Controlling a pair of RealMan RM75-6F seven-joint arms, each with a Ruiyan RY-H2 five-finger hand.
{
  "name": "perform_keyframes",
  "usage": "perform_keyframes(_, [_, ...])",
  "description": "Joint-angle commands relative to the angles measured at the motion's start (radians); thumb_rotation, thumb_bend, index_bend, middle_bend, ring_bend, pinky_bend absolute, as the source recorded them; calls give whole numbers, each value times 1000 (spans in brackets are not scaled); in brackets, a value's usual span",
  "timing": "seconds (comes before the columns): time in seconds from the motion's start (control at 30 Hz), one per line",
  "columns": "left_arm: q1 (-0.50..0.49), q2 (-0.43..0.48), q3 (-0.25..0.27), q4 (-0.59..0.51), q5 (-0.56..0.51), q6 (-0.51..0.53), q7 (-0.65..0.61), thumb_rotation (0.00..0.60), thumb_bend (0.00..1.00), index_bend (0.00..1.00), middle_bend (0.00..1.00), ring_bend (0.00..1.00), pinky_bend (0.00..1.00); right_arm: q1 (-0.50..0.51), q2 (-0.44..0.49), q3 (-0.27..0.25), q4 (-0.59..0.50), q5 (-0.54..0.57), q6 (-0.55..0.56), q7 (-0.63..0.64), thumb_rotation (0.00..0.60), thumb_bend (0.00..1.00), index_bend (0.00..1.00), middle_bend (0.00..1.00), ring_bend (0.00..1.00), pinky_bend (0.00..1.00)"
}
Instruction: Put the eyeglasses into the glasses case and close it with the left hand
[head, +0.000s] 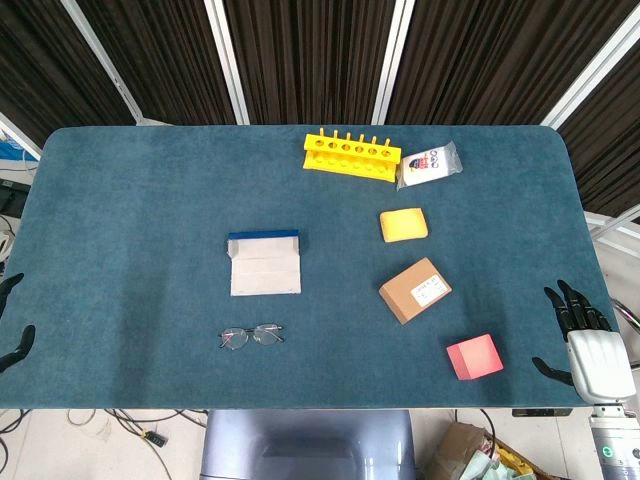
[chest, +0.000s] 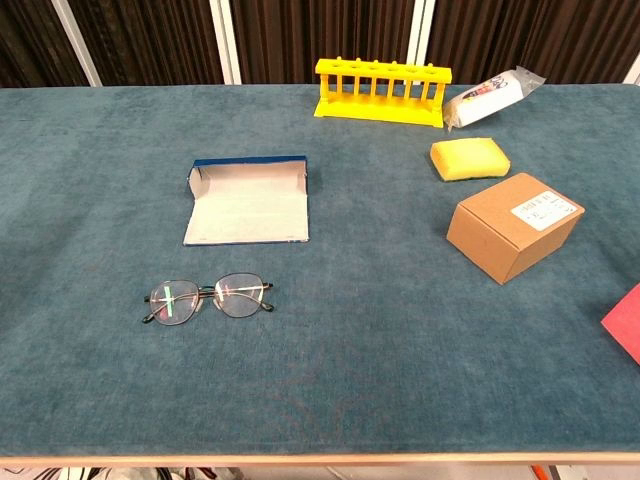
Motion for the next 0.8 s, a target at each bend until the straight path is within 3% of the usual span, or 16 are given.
perform_keyframes(0.03, [-3,-3,1,-1,0,-7,-1,600,379,107,5,0,12,0,1,1,-2,5,-4,-1,600,138,78,17,99,238])
perform_keyframes(0.8, [-18,-18,1,16,10,-26,-38,600,379,106,10,0,15,-5,5,2,-16,19,-7,-12,600,137,73,6,91,227])
